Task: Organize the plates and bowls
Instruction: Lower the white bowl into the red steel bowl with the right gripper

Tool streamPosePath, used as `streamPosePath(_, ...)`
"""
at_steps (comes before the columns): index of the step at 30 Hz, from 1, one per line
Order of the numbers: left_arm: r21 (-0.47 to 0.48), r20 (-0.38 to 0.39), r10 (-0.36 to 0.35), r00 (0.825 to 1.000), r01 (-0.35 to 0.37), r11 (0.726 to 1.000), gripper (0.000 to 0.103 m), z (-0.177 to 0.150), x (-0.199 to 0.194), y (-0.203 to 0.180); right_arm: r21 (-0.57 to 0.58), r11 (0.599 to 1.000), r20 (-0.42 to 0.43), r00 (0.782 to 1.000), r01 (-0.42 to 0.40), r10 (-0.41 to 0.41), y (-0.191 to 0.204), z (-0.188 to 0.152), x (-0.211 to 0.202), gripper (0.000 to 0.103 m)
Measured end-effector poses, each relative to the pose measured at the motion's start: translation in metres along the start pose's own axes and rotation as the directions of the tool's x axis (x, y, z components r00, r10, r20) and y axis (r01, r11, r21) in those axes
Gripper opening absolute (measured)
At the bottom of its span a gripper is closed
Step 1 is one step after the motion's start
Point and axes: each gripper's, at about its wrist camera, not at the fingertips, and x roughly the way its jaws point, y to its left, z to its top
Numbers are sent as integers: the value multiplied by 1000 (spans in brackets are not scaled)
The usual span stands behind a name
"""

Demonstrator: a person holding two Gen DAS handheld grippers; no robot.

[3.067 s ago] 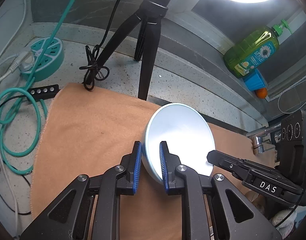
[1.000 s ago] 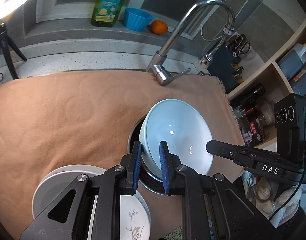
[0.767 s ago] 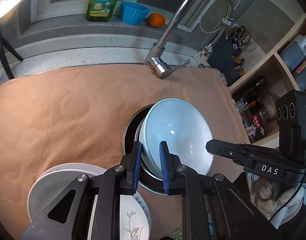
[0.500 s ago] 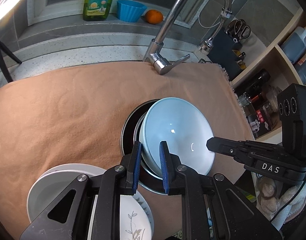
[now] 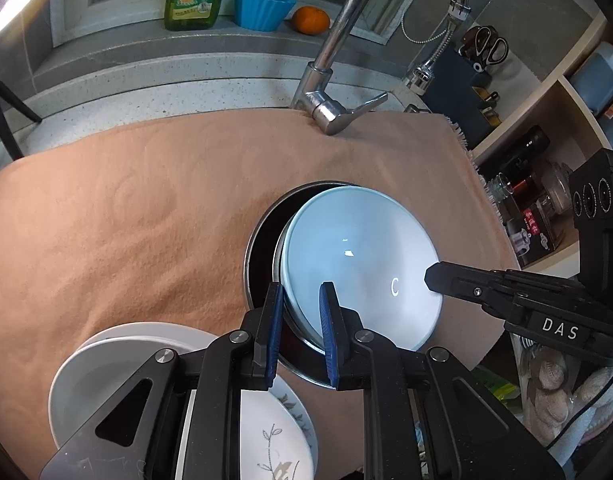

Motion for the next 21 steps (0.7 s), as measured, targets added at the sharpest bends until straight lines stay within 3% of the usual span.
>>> streamPosePath(21,-11,3,-16,1000,16,1000,16,1,-7,6,6,1000,-2,1000,3,-3,0,-2,1,12)
